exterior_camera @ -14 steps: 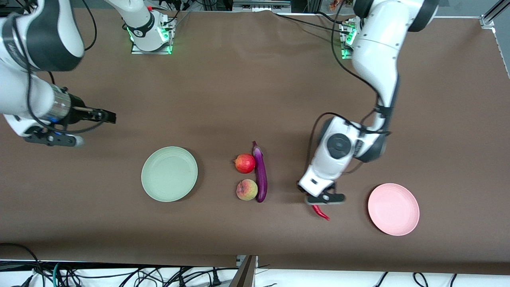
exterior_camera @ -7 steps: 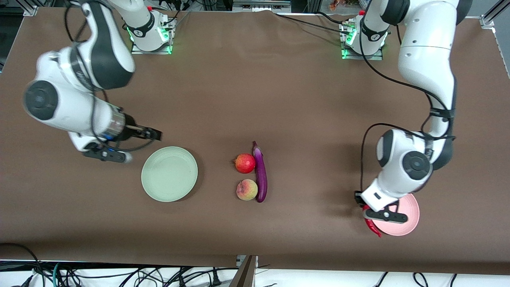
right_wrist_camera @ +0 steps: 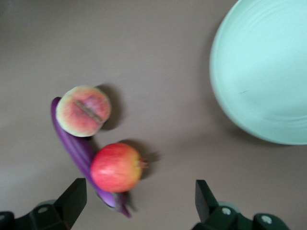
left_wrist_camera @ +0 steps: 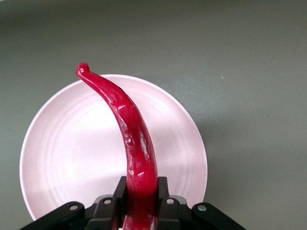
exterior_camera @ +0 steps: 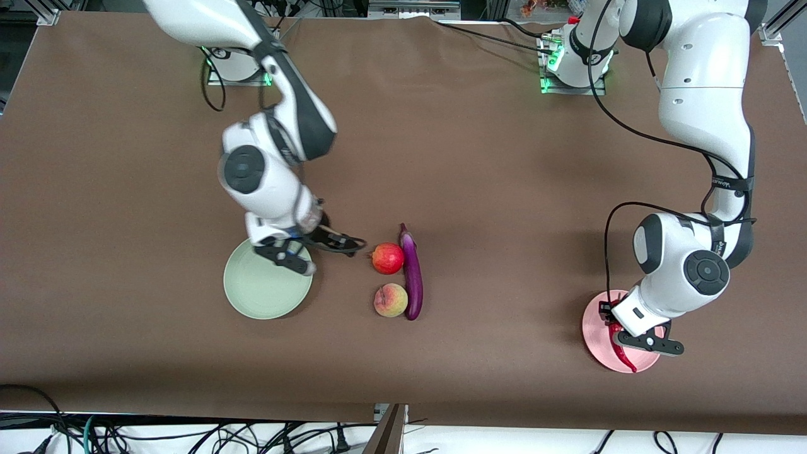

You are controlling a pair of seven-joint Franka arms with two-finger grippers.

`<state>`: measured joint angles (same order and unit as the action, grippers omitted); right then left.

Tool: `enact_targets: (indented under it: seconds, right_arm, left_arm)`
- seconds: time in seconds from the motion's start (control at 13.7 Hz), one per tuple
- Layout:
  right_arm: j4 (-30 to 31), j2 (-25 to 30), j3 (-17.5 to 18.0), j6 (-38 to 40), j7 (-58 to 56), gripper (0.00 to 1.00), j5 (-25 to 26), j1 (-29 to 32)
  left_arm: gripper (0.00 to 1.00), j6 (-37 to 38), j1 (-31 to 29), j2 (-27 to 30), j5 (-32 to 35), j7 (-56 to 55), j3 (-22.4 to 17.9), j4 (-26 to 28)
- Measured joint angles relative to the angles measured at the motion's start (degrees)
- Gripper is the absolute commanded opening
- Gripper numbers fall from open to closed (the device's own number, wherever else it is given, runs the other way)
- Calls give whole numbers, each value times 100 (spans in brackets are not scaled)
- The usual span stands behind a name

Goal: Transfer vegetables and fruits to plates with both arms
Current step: 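Place the chili on the pink plate while the right gripper grasps the pomegranate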

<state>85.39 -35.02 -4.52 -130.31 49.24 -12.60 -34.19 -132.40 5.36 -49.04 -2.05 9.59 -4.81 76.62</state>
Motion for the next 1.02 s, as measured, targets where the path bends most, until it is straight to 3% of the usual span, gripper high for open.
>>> enact_targets:
  seconds: [0.07, 0.15, 0.22, 0.29, 0.37, 1.02]
  right_arm:
    - [-69, -182, 1, -230, 194, 100, 0, -138]
    - [-119, -345, 1, -448, 338, 100, 0, -262]
    - [-151, -490, 0, -674, 467, 100, 0, -385]
    - [-170, -613, -1, -872, 559, 100, 0, -502]
    - [-188, -721, -2, -997, 638, 100, 0, -611]
    - [-217, -1200, -75, -1318, 707, 100, 233, -798]
  left_arm:
    - [12, -2, 1, -34, 0, 0, 23, 1]
    - [28, -2, 2, -65, 0, 0, 41, 3]
    - [58, -3, 2, -94, 0, 0, 44, 4]
    - [95, -4, -5, -122, 0, 0, 41, 4]
    - [100, -8, -20, -148, -4, 0, 39, 3]
    - [100, -30, 90, -163, -335, -154, 199, -187]
